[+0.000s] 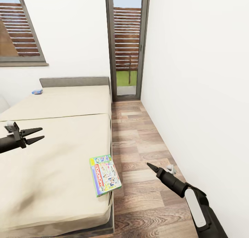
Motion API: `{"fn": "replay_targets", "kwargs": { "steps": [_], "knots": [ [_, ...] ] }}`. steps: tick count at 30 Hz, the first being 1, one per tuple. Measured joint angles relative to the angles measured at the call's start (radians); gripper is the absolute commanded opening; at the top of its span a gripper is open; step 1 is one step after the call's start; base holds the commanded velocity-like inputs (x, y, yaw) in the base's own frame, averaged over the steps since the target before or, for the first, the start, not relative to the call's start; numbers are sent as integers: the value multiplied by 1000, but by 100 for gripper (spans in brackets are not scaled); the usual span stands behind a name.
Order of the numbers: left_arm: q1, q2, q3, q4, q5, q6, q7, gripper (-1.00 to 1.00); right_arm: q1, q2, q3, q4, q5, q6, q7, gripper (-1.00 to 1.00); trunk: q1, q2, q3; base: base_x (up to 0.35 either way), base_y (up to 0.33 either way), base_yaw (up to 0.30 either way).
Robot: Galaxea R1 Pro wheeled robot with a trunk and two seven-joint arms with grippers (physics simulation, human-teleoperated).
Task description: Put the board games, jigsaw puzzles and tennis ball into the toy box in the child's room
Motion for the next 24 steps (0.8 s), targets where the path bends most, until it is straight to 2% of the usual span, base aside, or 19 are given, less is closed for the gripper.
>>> {"fn": "replay_targets", "kwargs": {
  "steps": [4,8,9,12,19,24],
  "knots": [
    [0,0,0,0,-1,0,0,100,-19,-33,-15,62,-51,3,4,100,0,0,0,0,0,0],
    [0,0,0,0,-1,0,0,100,-47,-54,-18,139,-78,3,3,100,0,0,0,0,0,0],
    [0,0,0,0,-1,0,0,100,-71,-64,-19,195,-83,-3,-6,100,0,0,0,0,0,0],
    [0,0,0,0,-1,0,0,100,-79,-67,-19,205,-78,-5,-20,100,0,0,0,0,0,0],
    [0,0,0,0,-1,0,0,100,-85,-68,-19,224,-79,-15,-107,100,0,0,0,0,0,0],
    [0,0,0,0,-2,0,0,100,-85,-69,-19,248,-86,-15,-119,100,0,0,0,0,0,0]
  ]
}}
